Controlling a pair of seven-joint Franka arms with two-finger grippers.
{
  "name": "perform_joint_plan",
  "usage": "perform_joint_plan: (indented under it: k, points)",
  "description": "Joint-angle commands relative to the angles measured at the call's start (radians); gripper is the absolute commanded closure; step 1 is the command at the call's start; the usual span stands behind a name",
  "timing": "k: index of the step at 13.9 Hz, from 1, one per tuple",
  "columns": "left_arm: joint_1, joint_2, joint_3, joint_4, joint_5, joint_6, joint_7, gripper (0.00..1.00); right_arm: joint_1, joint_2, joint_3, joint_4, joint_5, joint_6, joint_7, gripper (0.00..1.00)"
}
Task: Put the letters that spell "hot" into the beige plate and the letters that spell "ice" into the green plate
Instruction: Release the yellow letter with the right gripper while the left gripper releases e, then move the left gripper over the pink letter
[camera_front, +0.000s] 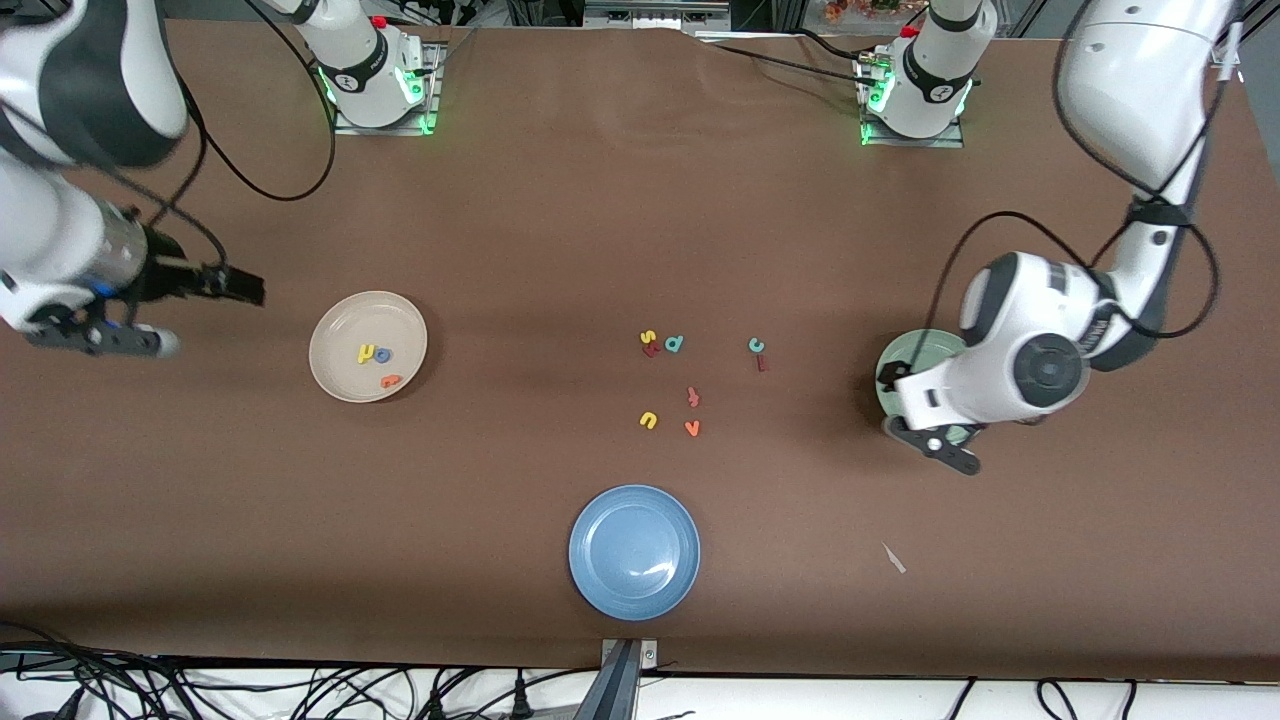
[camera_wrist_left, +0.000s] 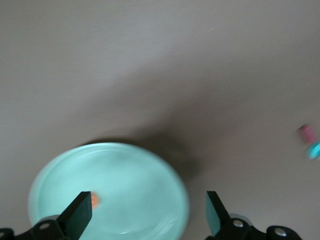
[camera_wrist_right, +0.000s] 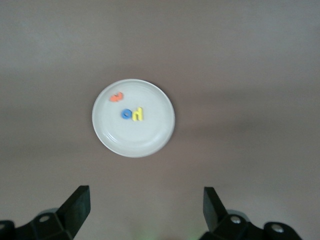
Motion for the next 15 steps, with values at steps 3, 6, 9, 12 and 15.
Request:
perform_joint_plan:
  k: [3, 6, 9, 12, 15]
  points:
    - [-0.139, 0.036, 0.009, 0.018, -0.012, -0.007, -0.421, 0.0, -0.062, -0.149, 0.038, -0.01, -0.027, -0.168, 0.009, 0.0]
    - [-0.211, 0.081, 0.012, 0.013, -0.01, 0.061, -0.588, 0.0, -0.059, -0.13, 0.035, 0.049, 0.014, -0.185, 0.005, 0.0]
    - [-0.251, 0.118, 0.012, 0.009, -0.01, 0.144, -0.732, 0.0, -0.059, -0.13, 0.035, 0.052, 0.034, -0.099, -0.001, 0.0]
    - [-0.28, 0.124, 0.012, -0.008, 0.04, 0.15, -0.868, 0.0, -0.043, -0.078, 0.029, 0.085, 0.036, -0.096, 0.007, 0.0]
    - [-0.285, 0.141, 0.01, -0.022, 0.094, 0.15, -0.872, 0.51, -0.048, -0.075, 0.029, 0.095, 0.039, -0.097, 0.001, 0.0]
